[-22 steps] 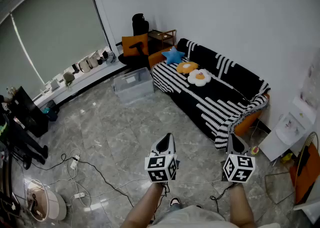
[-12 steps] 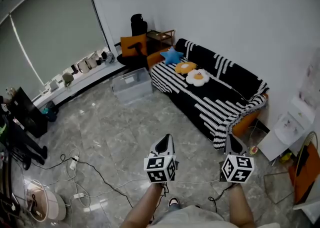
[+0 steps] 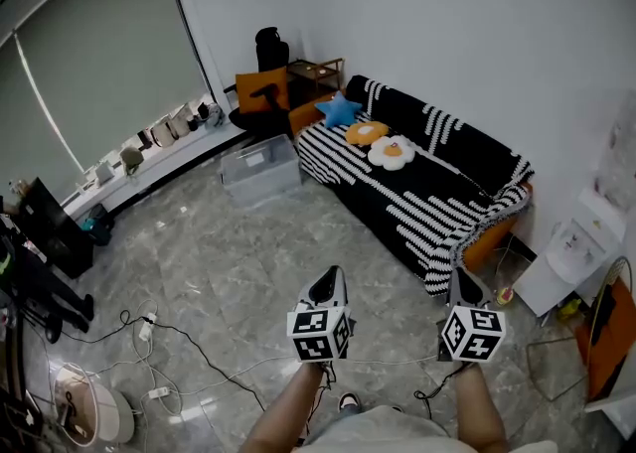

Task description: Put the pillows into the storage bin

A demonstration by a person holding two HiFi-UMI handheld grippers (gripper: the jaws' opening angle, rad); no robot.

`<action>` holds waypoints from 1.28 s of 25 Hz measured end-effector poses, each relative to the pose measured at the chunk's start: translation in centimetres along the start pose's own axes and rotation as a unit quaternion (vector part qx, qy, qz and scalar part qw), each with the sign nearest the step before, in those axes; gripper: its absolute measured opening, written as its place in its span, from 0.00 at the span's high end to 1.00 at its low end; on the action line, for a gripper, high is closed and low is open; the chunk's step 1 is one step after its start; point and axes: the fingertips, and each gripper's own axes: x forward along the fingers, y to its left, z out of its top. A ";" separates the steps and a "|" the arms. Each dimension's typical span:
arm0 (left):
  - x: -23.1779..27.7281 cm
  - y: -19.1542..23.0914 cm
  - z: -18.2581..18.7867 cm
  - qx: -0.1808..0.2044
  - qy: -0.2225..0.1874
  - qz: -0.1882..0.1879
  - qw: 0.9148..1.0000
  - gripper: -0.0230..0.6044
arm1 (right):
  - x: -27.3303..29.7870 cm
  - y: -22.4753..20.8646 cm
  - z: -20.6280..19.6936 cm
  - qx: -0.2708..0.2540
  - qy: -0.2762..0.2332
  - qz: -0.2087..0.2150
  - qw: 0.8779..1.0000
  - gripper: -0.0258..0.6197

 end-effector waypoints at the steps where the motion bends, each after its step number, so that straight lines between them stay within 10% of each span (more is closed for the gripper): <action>1: 0.1 0.1 0.0 0.000 0.002 -0.001 1.000 0.94 | 0.1 0.1 -0.1 0.000 0.001 0.000 1.000 0.96; 32: 3.9 12.7 -0.8 -0.023 0.032 -0.009 0.999 0.94 | 6.7 6.1 -1.0 0.006 0.009 -0.039 0.999 0.69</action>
